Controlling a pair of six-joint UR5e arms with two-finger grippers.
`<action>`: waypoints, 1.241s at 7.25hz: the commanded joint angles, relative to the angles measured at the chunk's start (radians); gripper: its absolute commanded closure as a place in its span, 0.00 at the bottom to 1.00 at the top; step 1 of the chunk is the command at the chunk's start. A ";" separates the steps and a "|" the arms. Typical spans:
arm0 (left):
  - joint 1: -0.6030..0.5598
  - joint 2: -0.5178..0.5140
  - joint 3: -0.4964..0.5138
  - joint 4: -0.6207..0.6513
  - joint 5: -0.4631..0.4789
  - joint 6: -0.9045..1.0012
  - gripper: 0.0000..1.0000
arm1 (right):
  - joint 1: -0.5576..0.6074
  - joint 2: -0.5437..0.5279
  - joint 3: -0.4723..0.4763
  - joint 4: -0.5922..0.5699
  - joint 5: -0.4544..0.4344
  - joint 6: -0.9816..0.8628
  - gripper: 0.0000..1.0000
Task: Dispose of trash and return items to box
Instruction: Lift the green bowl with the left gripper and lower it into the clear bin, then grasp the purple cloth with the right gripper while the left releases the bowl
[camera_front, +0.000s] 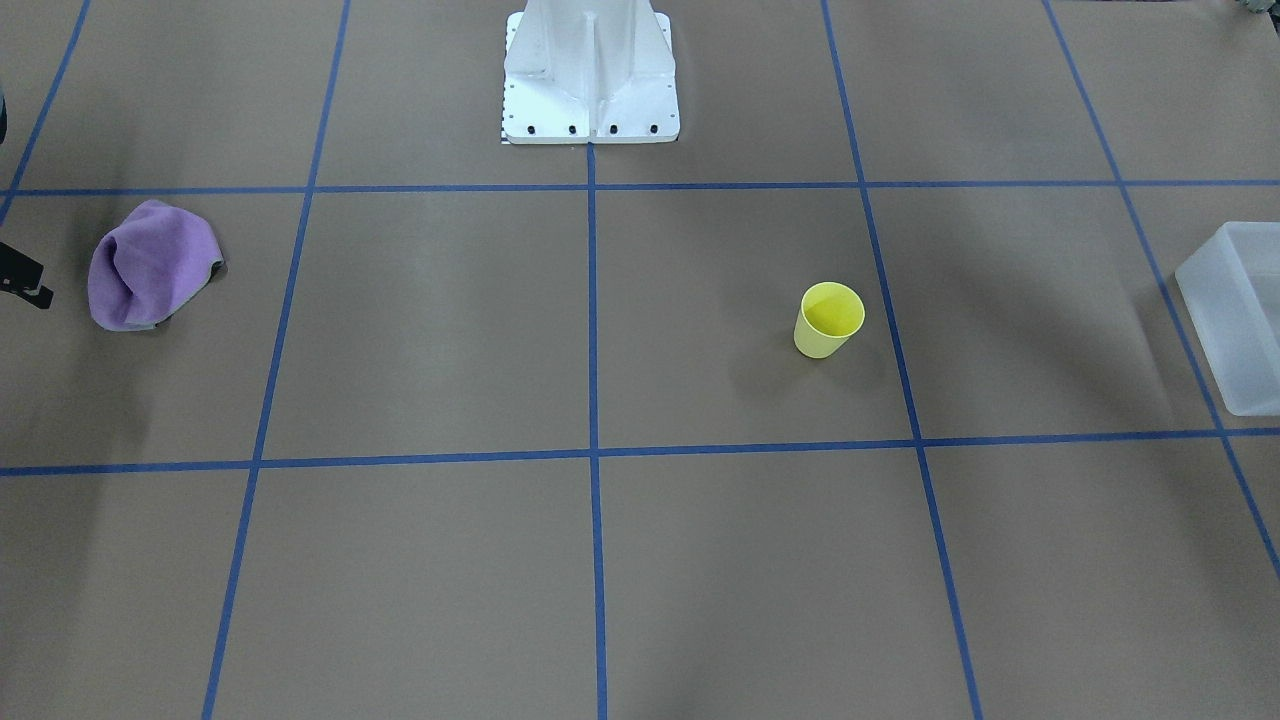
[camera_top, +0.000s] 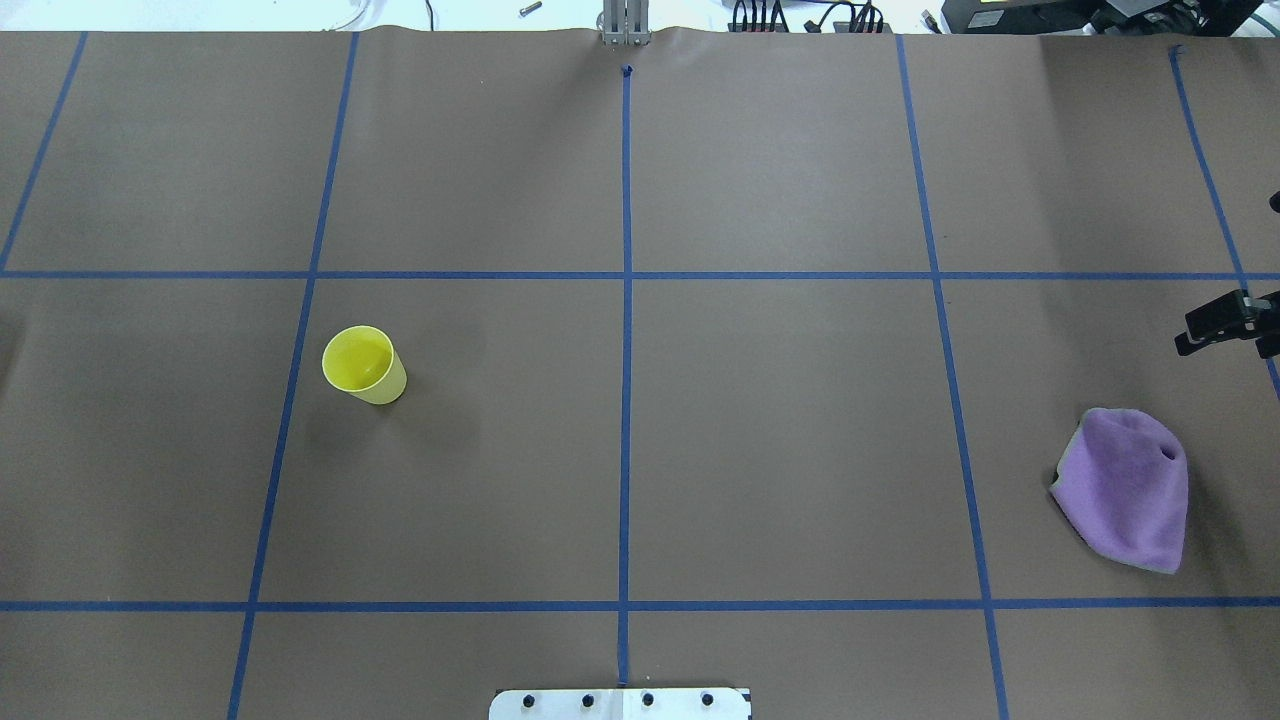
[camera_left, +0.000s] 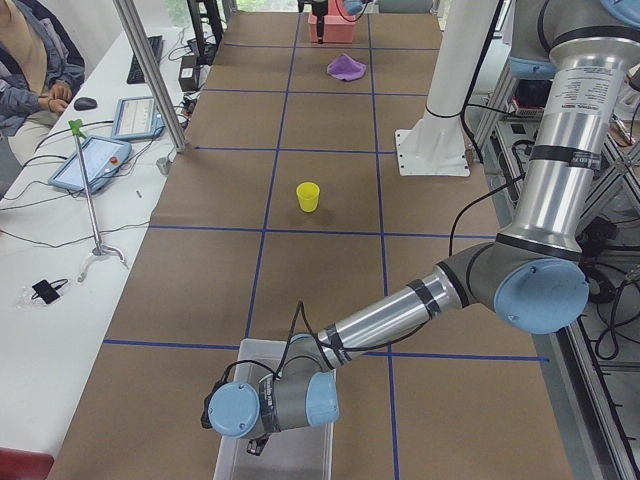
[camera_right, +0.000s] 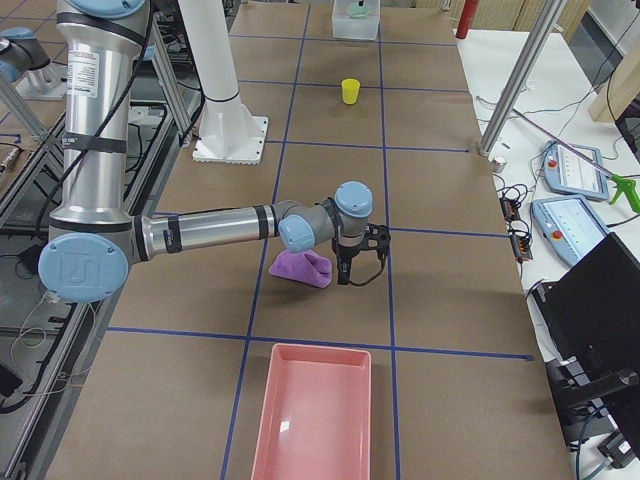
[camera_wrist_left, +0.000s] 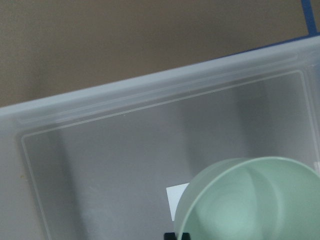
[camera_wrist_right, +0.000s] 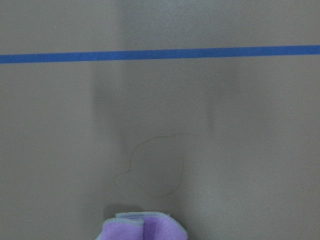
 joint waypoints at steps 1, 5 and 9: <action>0.001 -0.027 -0.067 0.010 -0.008 -0.171 0.09 | -0.051 -0.004 0.018 0.003 0.003 0.062 0.00; 0.089 -0.018 -0.274 0.011 -0.063 -0.510 0.06 | -0.138 -0.078 0.037 0.095 0.011 0.140 0.00; 0.181 0.016 -0.422 0.005 -0.083 -0.723 0.06 | -0.242 -0.107 0.040 0.190 0.011 0.279 0.00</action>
